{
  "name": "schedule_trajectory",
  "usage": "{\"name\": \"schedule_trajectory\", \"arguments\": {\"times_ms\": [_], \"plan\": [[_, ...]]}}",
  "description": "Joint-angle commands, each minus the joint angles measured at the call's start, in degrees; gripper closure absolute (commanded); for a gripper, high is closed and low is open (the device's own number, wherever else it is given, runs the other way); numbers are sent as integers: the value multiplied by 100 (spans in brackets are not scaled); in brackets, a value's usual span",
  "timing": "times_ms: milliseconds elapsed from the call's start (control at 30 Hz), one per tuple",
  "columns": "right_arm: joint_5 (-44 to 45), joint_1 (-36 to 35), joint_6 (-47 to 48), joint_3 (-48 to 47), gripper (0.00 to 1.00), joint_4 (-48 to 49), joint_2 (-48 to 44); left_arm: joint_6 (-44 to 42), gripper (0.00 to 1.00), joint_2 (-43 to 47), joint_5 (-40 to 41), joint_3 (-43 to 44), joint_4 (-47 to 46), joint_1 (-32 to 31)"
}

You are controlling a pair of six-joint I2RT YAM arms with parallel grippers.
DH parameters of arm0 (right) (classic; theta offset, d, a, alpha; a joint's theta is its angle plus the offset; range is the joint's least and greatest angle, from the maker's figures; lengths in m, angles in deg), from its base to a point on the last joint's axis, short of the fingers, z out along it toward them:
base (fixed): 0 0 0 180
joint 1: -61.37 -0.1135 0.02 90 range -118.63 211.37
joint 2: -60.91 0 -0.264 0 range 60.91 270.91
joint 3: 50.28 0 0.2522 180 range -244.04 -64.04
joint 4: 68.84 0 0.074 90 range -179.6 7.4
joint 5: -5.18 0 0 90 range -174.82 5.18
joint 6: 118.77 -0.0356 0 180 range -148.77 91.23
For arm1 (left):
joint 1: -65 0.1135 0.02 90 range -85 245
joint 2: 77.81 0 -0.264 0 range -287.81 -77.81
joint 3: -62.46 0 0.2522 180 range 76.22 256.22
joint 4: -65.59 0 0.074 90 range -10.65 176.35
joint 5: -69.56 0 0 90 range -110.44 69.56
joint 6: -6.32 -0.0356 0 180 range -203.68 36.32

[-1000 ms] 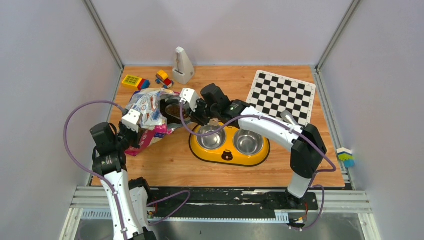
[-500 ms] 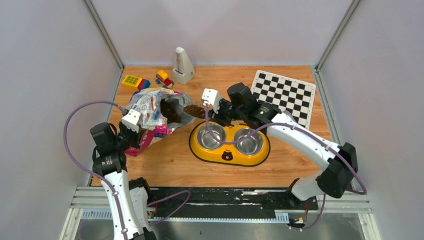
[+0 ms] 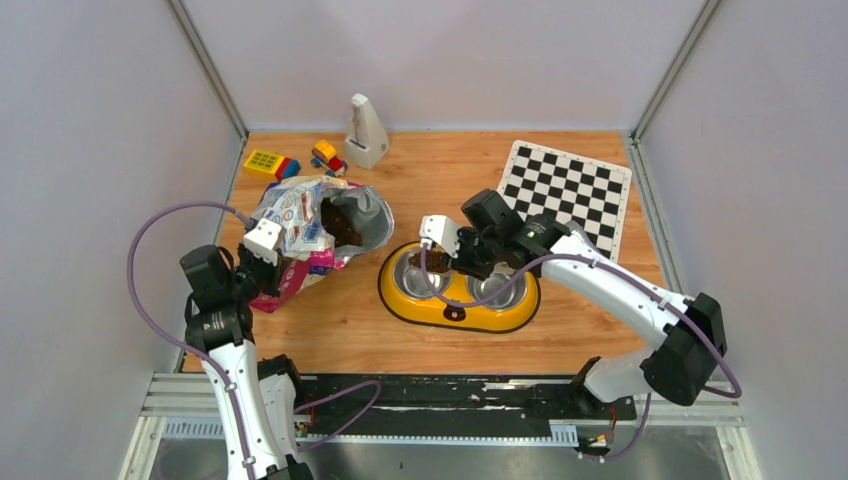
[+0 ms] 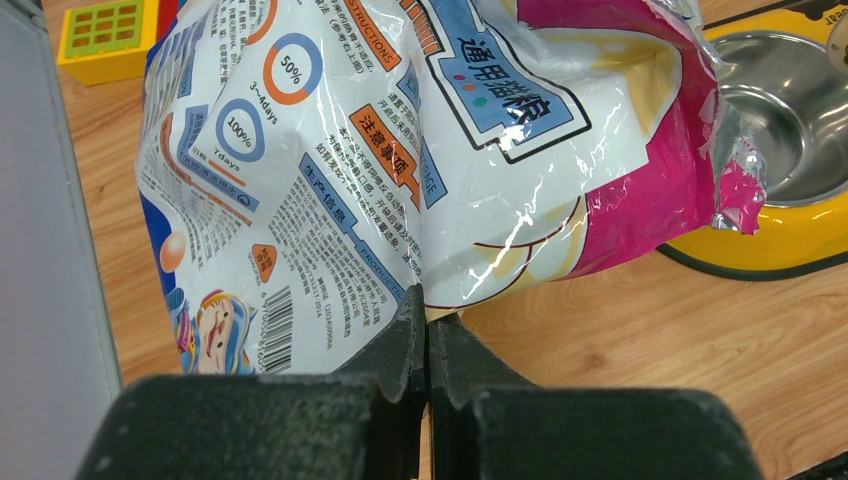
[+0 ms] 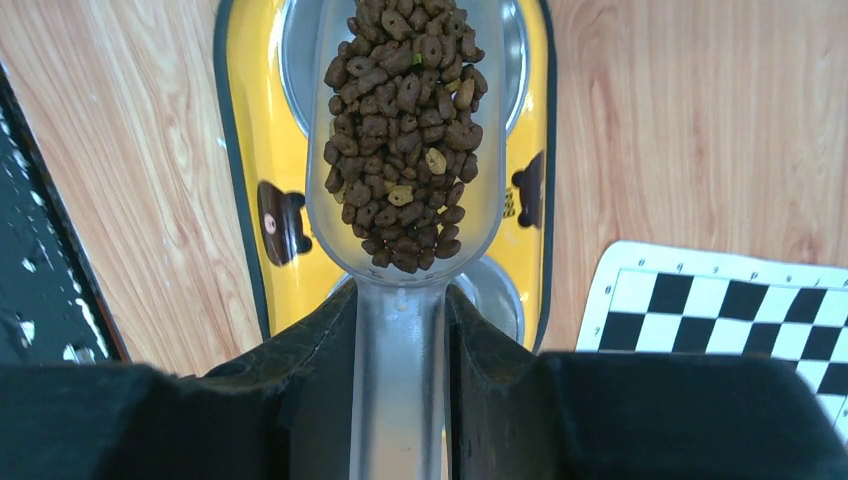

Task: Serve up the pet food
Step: Pour the pet food into the pet food bowl.

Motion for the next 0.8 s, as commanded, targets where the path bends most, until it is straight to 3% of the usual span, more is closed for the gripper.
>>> {"name": "schedule_trajectory", "arguments": {"times_ms": [0, 367, 767], "plan": [[594, 17, 270, -217, 100, -607, 331, 63, 100, 164, -522, 269, -877, 31], [1658, -13, 362, -822, 100, -1195, 1242, 46, 100, 142, -524, 266, -847, 33], [2726, -568, 648, -1425, 100, -1836, 1928, 27, 100, 153, -536, 251, -820, 31]]}}
